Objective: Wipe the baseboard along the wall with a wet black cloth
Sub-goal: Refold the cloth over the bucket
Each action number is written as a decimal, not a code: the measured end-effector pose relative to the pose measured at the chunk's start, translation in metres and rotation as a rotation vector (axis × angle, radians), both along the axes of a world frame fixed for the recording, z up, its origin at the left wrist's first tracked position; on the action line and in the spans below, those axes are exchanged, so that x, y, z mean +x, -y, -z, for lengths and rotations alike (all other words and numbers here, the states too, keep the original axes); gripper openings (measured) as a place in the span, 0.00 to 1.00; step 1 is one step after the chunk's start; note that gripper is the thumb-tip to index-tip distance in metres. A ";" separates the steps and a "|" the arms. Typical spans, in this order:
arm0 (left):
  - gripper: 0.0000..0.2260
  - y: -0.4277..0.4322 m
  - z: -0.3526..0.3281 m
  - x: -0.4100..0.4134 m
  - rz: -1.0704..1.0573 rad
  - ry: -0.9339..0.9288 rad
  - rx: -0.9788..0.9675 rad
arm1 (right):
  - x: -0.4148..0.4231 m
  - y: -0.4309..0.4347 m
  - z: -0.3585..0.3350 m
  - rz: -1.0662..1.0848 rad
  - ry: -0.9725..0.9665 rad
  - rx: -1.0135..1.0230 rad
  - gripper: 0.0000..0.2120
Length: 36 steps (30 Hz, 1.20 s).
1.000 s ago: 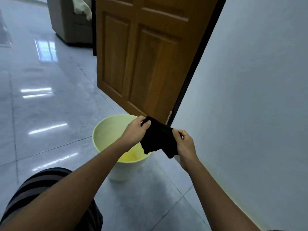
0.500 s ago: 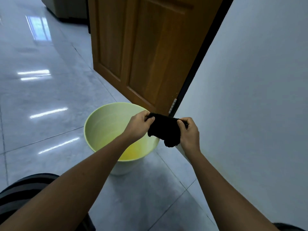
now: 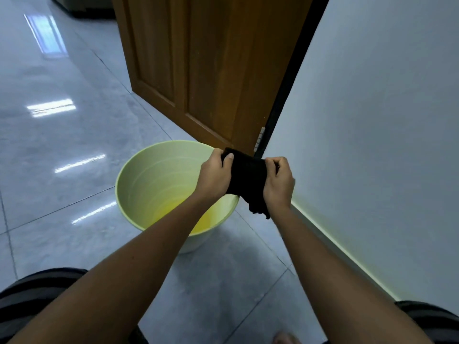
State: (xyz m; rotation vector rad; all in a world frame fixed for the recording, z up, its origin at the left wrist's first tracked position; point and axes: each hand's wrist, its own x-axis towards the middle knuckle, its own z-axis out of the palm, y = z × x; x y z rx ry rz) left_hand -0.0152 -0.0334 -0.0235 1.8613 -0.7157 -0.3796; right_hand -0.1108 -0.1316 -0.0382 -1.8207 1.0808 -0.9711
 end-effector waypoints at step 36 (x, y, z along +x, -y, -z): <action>0.16 0.022 0.085 0.006 -0.169 -0.248 0.309 | 0.025 -0.019 0.084 0.050 0.309 0.592 0.05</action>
